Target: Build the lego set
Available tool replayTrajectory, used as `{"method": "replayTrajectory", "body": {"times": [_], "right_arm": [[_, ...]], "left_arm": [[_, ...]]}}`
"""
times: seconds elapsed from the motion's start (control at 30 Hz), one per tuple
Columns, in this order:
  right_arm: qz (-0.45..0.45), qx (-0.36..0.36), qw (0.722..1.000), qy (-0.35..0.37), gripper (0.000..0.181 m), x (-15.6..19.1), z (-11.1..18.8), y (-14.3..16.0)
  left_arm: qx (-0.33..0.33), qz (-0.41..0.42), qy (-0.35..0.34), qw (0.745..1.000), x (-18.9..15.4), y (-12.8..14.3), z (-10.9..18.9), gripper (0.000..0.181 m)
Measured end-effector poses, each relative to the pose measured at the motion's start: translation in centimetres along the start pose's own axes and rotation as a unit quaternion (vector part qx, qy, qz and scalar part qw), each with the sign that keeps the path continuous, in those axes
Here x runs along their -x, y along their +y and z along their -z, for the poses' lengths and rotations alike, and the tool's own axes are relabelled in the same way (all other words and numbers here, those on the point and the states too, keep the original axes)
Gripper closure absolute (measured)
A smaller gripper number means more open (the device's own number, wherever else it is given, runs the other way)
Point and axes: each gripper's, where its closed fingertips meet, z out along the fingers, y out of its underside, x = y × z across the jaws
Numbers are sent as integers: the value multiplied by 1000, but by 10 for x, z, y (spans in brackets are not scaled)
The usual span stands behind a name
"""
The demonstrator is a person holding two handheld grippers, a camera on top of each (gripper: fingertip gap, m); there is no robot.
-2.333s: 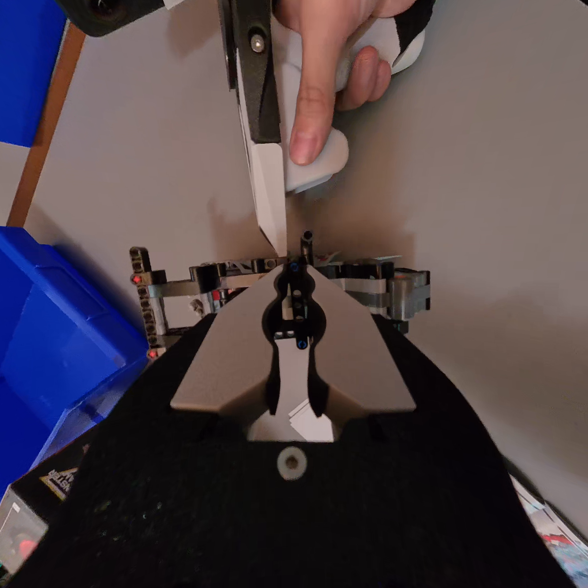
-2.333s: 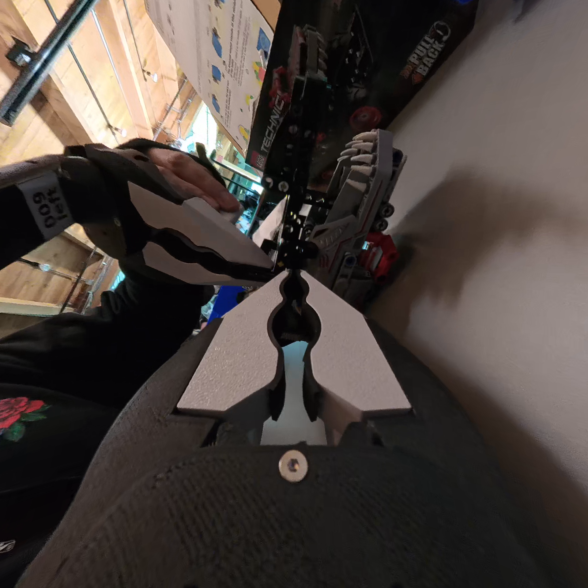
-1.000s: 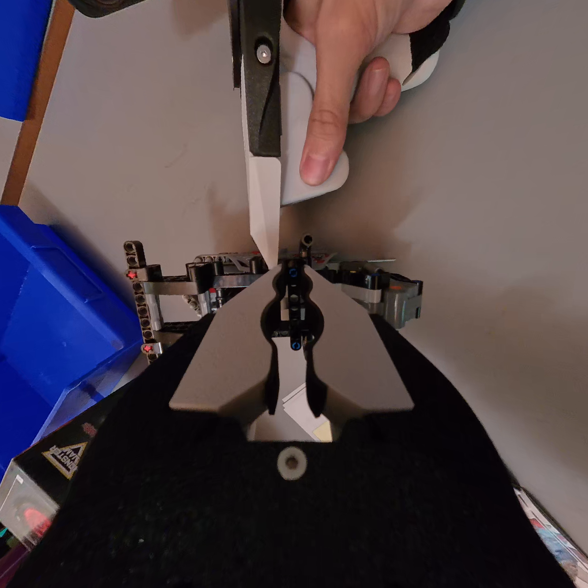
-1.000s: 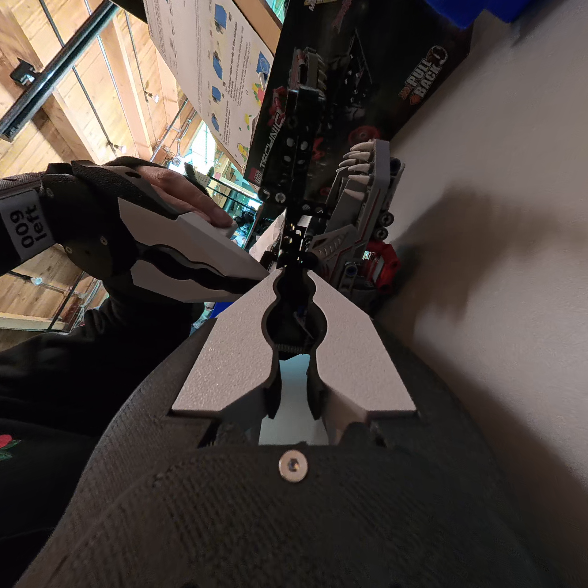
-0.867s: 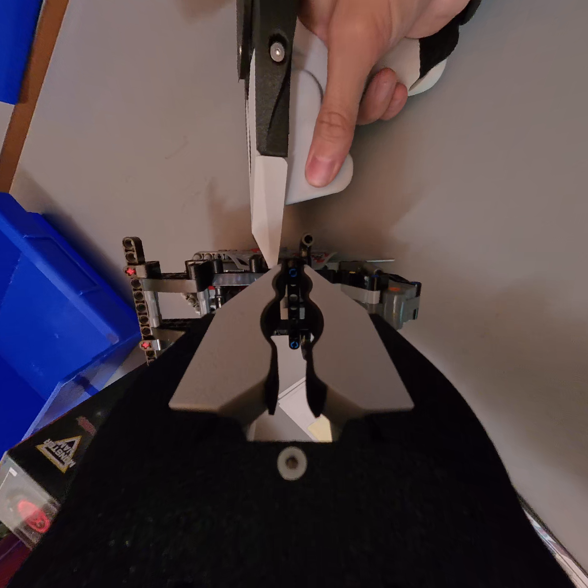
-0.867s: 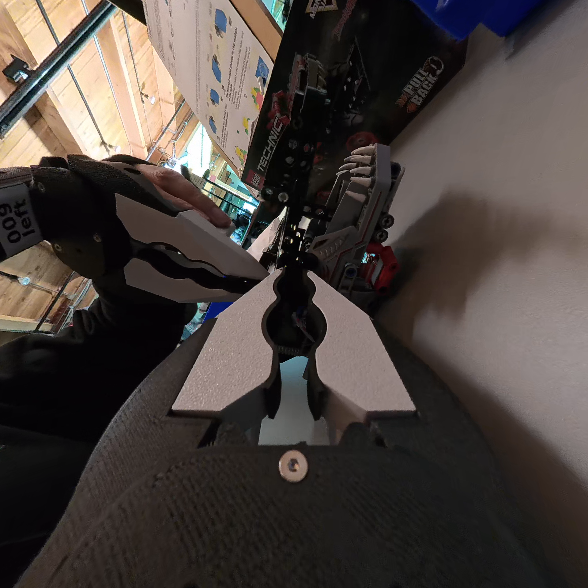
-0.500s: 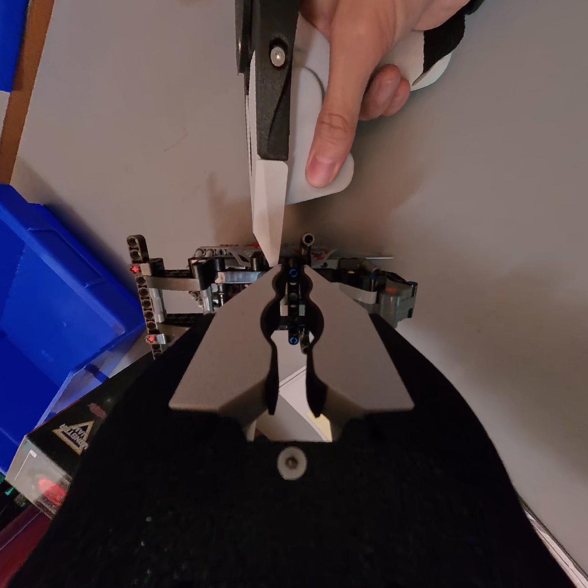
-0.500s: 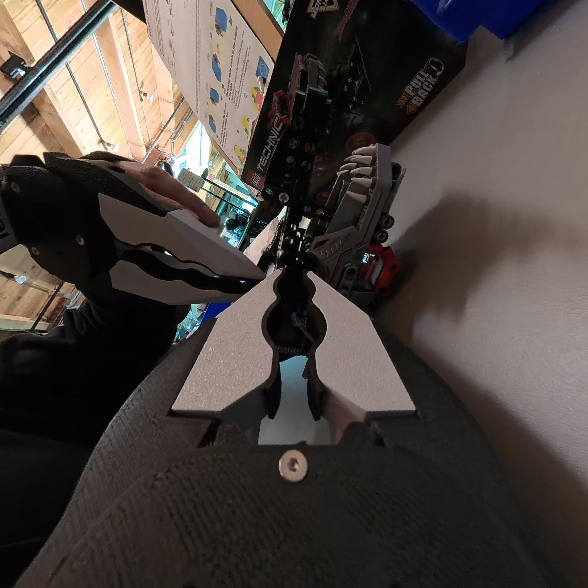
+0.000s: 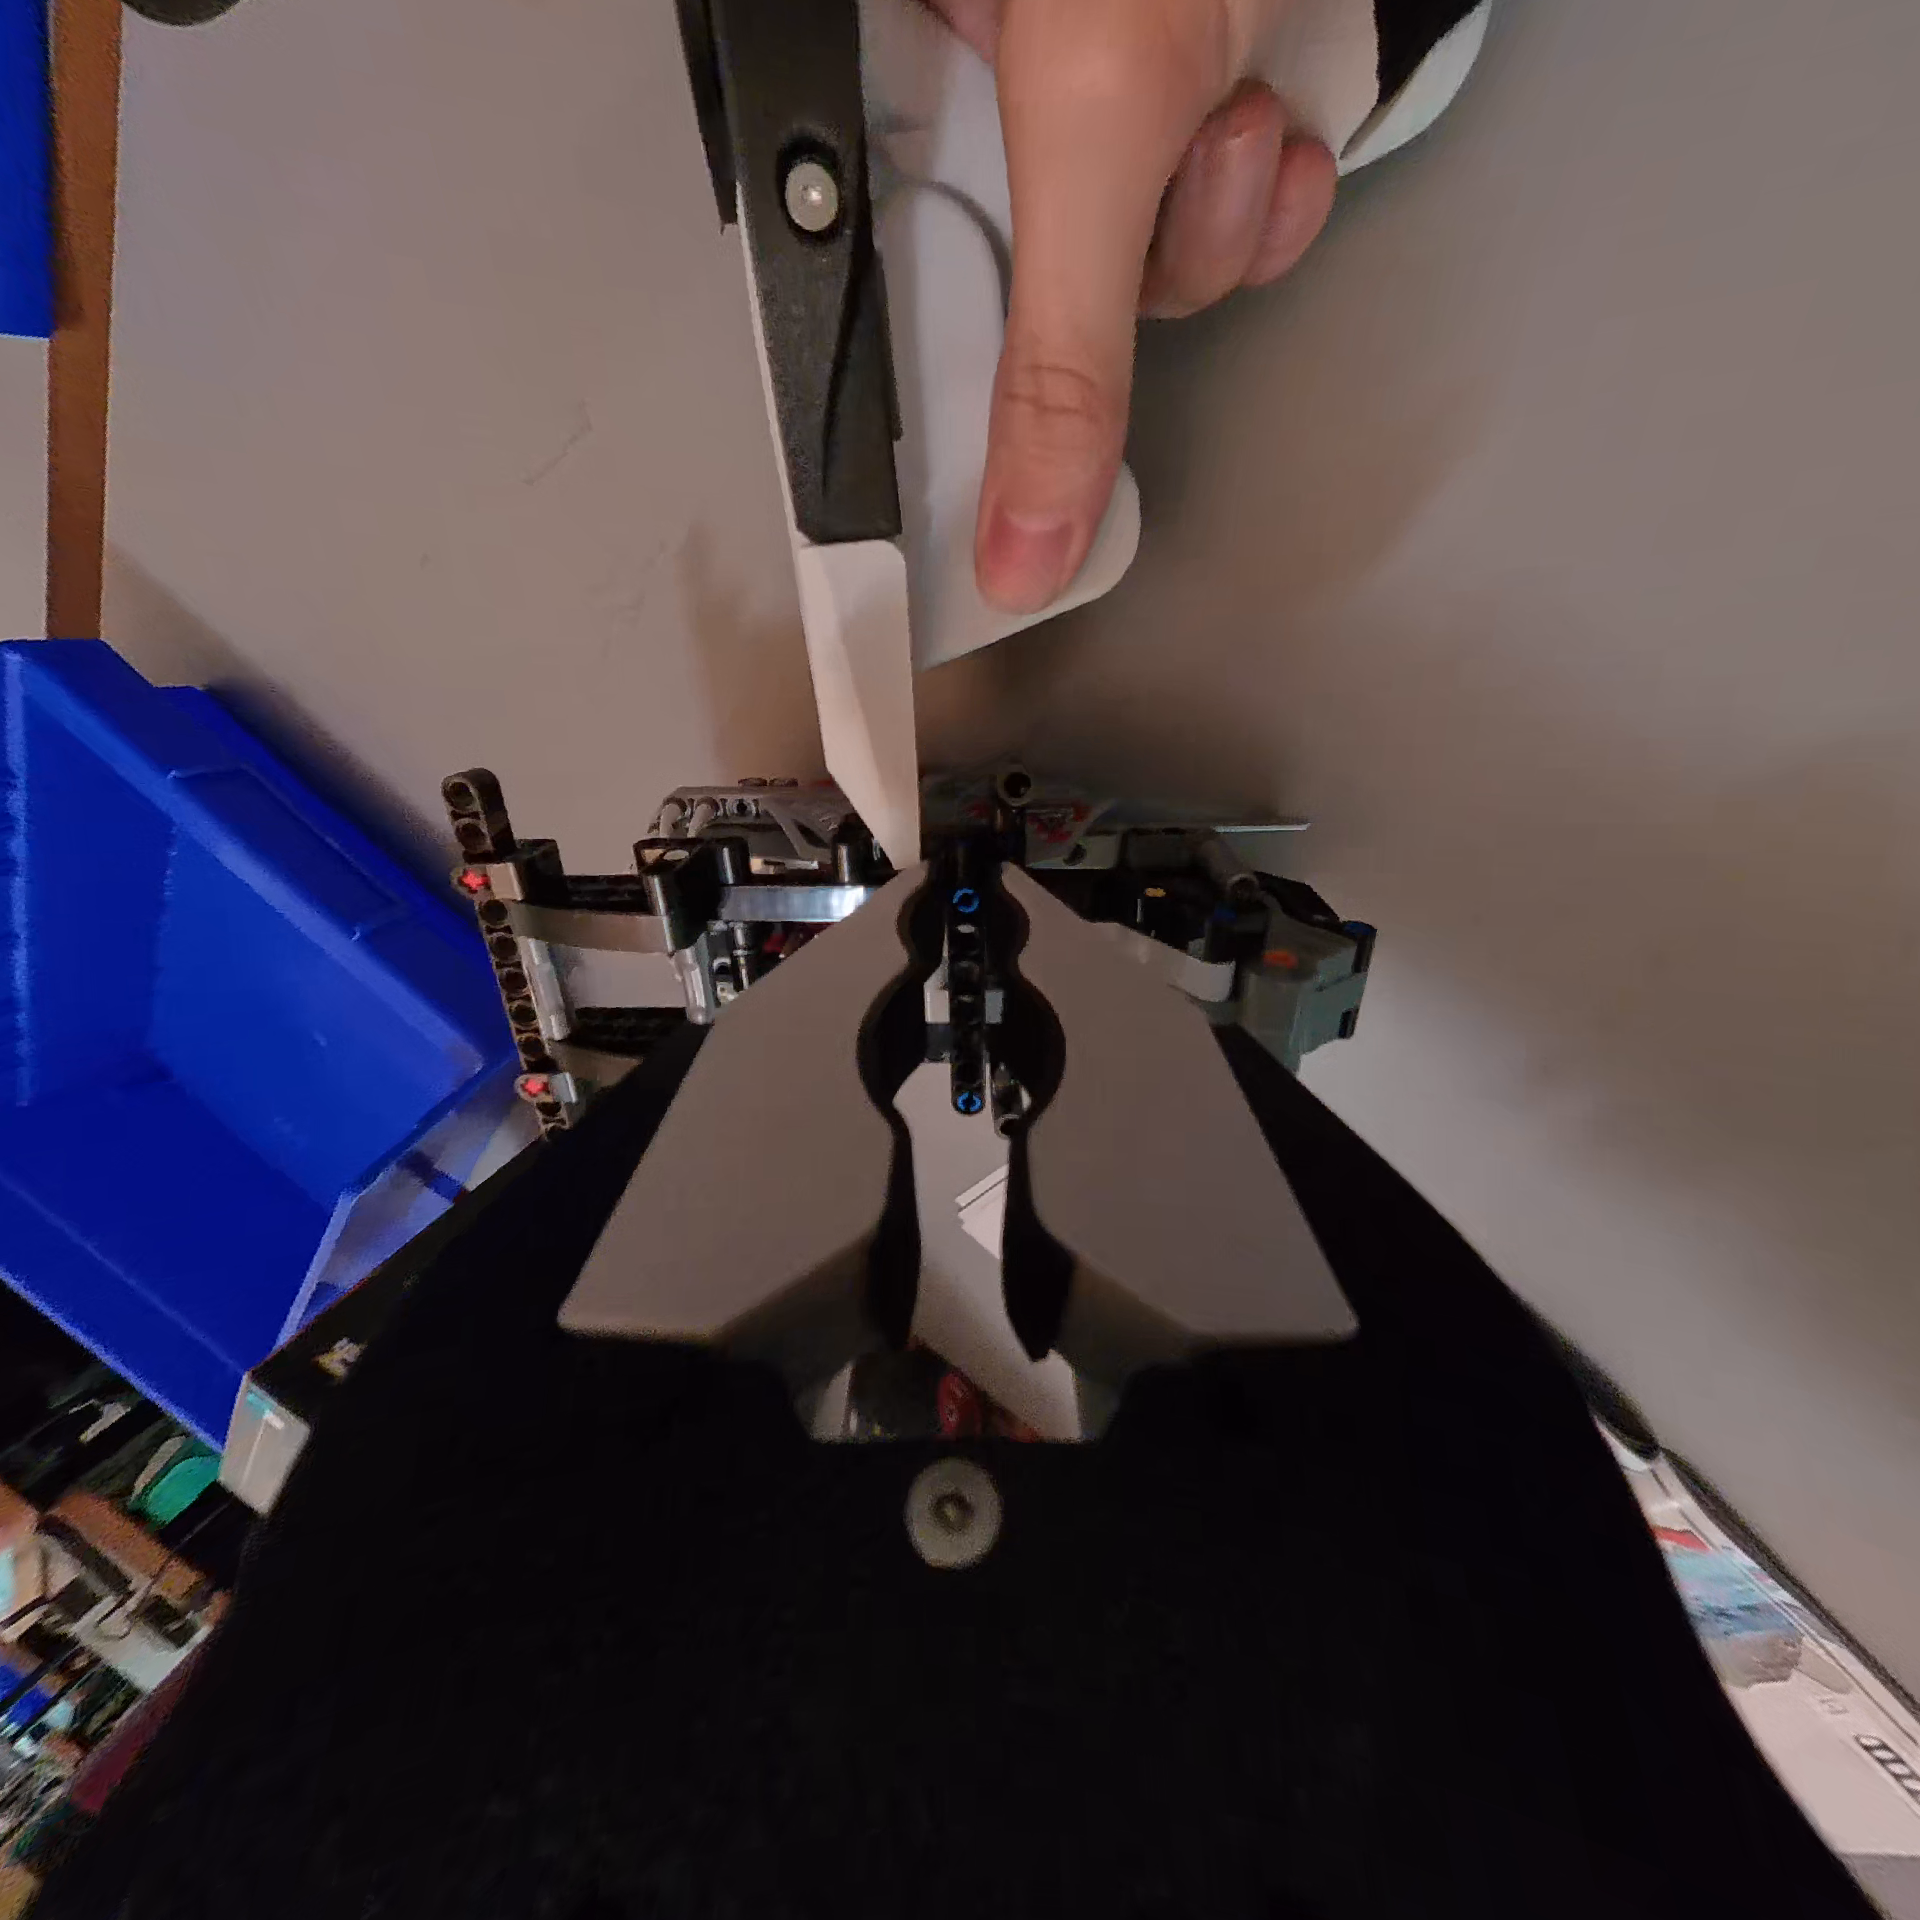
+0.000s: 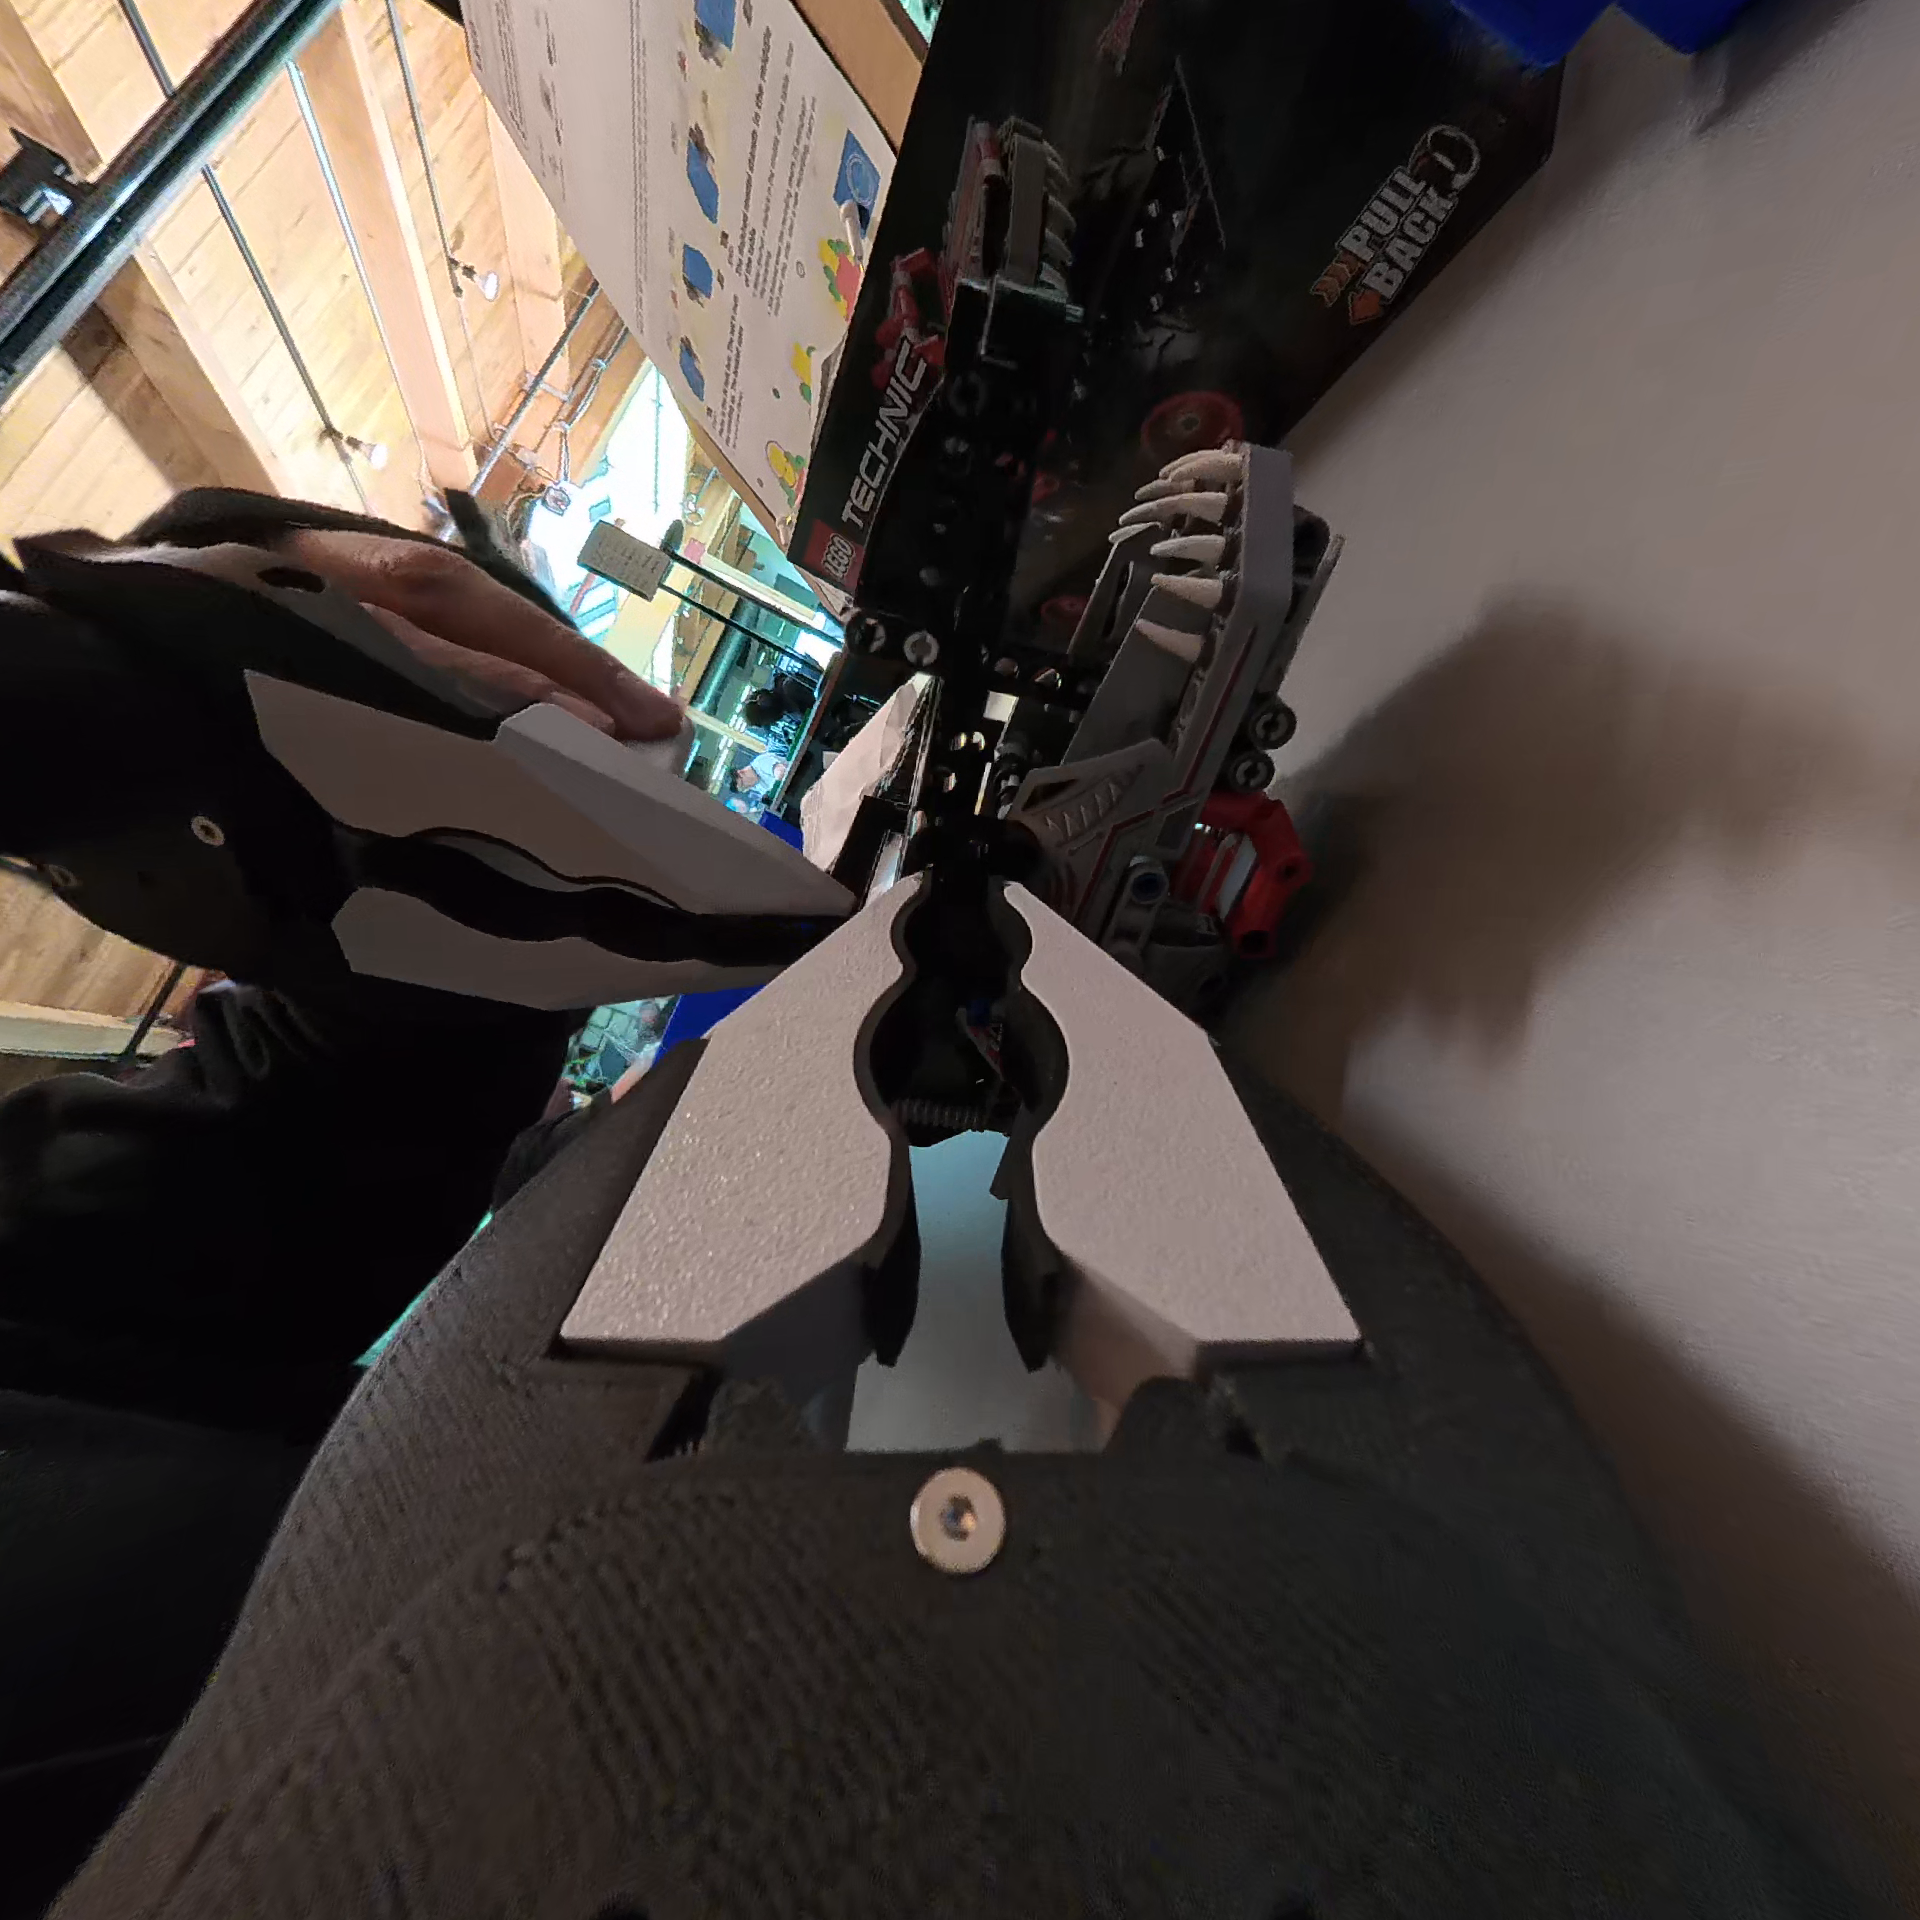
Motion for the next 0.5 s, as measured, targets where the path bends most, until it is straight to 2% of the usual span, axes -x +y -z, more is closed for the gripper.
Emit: {"method": "replayTrajectory", "body": {"times": [0.33,0.5], "right_arm": [[0,3,1000,3,173,0,0,1],[4,2,1000,6,173,-1,0,0]], "left_arm": [[77,-33,-7,996,0,2,-1,177],[77,5,12,997,0,1,-2,177]]}}
